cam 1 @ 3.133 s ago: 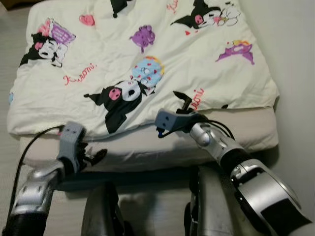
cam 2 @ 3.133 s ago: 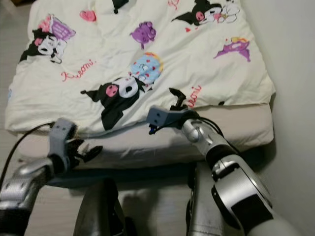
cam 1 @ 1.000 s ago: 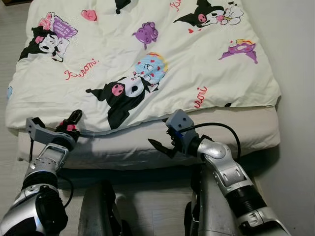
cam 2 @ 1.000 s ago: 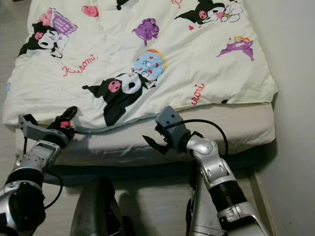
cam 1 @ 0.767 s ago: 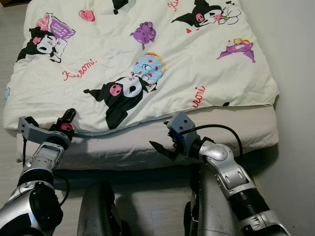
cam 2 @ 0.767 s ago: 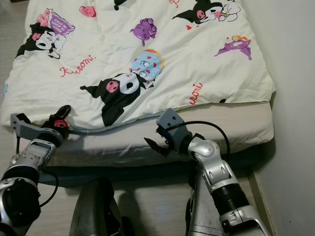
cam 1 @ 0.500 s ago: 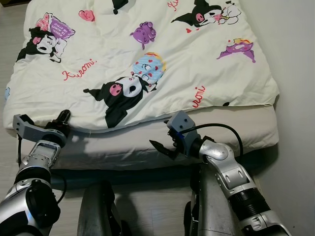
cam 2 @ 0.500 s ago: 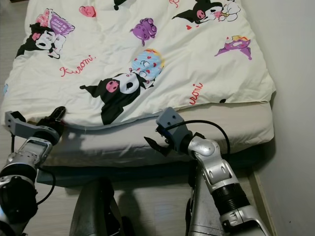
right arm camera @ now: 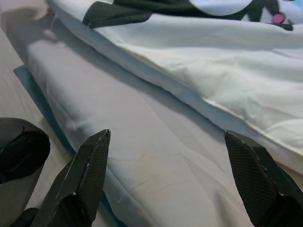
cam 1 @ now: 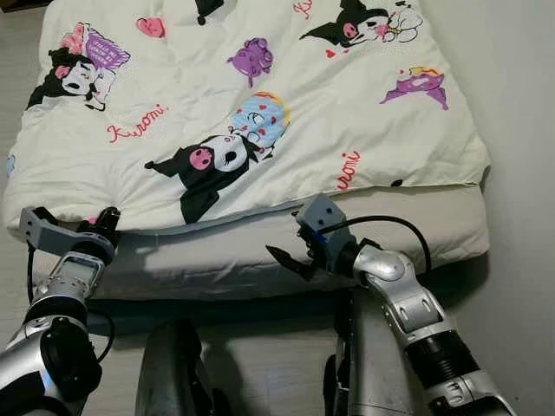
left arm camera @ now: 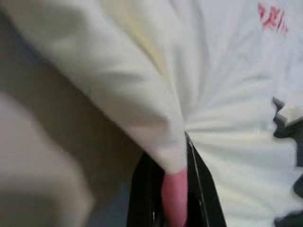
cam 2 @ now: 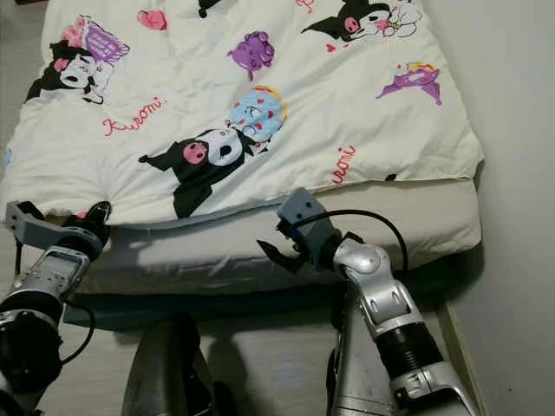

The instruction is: Clean up the room

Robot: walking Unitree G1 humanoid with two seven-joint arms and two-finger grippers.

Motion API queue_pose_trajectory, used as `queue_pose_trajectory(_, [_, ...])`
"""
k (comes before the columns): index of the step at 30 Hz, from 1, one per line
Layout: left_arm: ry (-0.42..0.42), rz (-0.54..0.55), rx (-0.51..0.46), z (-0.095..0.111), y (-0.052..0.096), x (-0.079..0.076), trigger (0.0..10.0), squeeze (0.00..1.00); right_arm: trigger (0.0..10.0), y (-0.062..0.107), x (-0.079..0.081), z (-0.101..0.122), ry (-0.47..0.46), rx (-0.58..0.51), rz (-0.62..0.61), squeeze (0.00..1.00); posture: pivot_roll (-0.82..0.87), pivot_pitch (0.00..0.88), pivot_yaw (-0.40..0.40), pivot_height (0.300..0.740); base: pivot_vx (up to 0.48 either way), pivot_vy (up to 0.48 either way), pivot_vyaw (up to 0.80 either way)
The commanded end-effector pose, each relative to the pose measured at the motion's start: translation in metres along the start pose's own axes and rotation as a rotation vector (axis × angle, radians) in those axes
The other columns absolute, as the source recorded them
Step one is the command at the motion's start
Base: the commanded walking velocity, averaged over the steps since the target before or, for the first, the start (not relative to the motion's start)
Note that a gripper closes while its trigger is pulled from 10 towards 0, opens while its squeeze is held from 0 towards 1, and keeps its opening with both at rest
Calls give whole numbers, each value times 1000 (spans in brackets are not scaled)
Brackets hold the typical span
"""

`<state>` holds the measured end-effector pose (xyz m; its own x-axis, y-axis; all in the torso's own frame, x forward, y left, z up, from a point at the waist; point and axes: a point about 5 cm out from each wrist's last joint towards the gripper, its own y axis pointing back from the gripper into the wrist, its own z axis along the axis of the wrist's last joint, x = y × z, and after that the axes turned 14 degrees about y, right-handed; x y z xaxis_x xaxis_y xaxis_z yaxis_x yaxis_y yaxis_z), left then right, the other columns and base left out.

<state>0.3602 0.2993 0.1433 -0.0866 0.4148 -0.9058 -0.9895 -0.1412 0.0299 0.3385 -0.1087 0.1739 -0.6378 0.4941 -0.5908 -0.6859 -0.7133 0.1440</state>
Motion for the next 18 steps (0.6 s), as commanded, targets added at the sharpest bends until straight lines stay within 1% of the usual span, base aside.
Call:
queue_pose_trajectory(1, [-136, 91, 19, 10, 10, 20, 0, 0, 10000, 1, 10, -4, -14, 15, 23, 0, -77, 432, 82, 456, 0, 0, 0])
queue_pose_trajectory(2, [-136, 91, 19, 10, 10, 20, 0, 0, 10000, 1, 10, -4, -14, 15, 23, 0, -77, 432, 82, 456, 0, 0, 0])
queue_pose_trajectory(3, [-239, 117, 73, 16, 18, 29, 0, 0, 10000, 2, 10, -3, -17, 10, 18, 0, -71, 430, 90, 456, 0, 0, 0])
queue_pose_trajectory(4, [-274, 120, 93, 18, 20, 32, 0, 0, 10000, 2, 10, -2, -17, 9, 17, 0, -70, 430, 90, 456, 0, 0, 0])
queue_pose_trajectory(7, [-288, 122, 103, 22, 24, 36, 0, 0, 10000, 2, 10, -2, -20, 7, 15, 0, -67, 429, 93, 456, 0, 0, 0])
queue_pose_trajectory(8, [-295, 122, 107, 24, 27, 38, 0, 0, 10000, 2, 10, -2, -22, 7, 14, 0, -67, 429, 93, 456, 0, 0, 0])
queue_pose_trajectory(9, [-295, 121, 103, 31, 32, 42, 0, 0, 10000, 2, 10, -2, -25, 5, 13, 0, -64, 428, 98, 456, 0, 0, 0])
queue_pose_trajectory(10, [-295, 121, 103, 31, 32, 42, 0, 0, 10000, 2, 10, -2, -25, 5, 13, 0, -64, 428, 98, 456, 0, 0, 0])
queue_pose_trajectory(12, [-307, 116, 115, 42, 44, 48, 0, 0, 10000, 2, 10, -1, -29, 3, 12, 0, -61, 428, 97, 456, 0, 0, 0])
queue_pose_trajectory(13, [-329, 108, 135, 45, 49, 50, 0, 0, 10000, 2, 10, -1, -33, 1, 12, 0, -58, 428, 97, 456, 0, 0, 0])
queue_pose_trajectory(15, [-345, 103, 150, 46, 52, 50, 0, 0, 10000, 2, 10, -1, -35, -1, 12, 0, -58, 428, 97, 456, 0, 0, 0])
queue_pose_trajectory(17, [-407, 57, 210, 51, 63, 49, 0, 0, 10000, 2, 11, -1, -38, -5, 20, 0, -55, 429, 98, 456, 0, 0, 0])
queue_pose_trajectory(18, [-423, 40, 228, 53, 66, 49, 0, 0, 10000, 1, 11, -1, -38, -6, 22, 0, -55, 429, 98, 456, 0, 0, 0])
